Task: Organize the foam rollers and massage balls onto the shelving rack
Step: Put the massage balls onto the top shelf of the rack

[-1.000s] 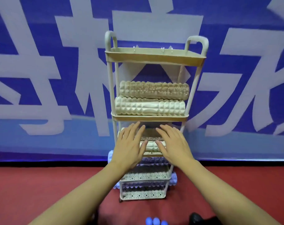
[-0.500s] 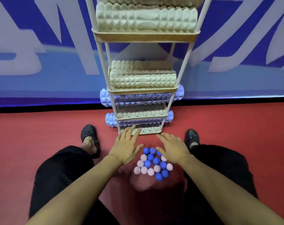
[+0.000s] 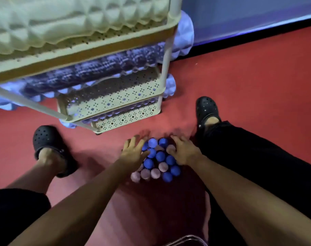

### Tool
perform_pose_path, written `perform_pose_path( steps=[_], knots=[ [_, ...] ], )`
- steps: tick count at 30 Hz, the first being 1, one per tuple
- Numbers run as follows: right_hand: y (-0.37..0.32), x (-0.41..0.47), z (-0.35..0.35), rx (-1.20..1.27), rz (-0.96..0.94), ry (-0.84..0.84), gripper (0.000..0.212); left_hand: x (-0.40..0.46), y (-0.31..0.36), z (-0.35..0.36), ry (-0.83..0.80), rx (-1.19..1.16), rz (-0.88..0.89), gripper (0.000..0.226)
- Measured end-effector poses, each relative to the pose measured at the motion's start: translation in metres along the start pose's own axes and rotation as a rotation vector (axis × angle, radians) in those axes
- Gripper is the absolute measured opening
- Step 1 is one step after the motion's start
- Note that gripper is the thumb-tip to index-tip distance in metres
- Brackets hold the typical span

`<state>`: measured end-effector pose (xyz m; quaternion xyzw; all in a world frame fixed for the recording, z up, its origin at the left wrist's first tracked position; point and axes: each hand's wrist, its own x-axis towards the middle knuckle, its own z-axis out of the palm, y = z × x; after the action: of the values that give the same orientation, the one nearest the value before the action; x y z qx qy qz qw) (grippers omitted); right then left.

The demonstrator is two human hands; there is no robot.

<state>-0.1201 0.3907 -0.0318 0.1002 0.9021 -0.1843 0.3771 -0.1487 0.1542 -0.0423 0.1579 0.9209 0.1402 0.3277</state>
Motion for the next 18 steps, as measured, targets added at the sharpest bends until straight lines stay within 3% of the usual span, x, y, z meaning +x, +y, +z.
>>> perform_pose_path(
  steps=[4,6,10,14,18],
  knots=[
    [0.014,0.050,0.047,0.177,0.050,0.002,0.080,0.057,-0.013,0.034,-0.163,0.013,0.063,0.066],
    [0.015,0.069,0.067,0.219,0.054,0.057,0.081,0.083,-0.022,0.050,-0.173,0.067,0.131,0.070],
    [0.008,0.091,0.086,0.252,0.081,0.010,0.076,0.102,-0.013,0.059,-0.128,0.103,0.243,0.055],
    [0.007,0.100,0.094,0.203,0.068,0.065,0.064,0.116,-0.017,0.075,-0.209,0.008,0.123,0.067],
    [0.009,0.112,0.096,0.201,0.069,0.091,0.056,0.126,-0.024,0.085,-0.201,-0.071,0.064,0.052]
  ],
)
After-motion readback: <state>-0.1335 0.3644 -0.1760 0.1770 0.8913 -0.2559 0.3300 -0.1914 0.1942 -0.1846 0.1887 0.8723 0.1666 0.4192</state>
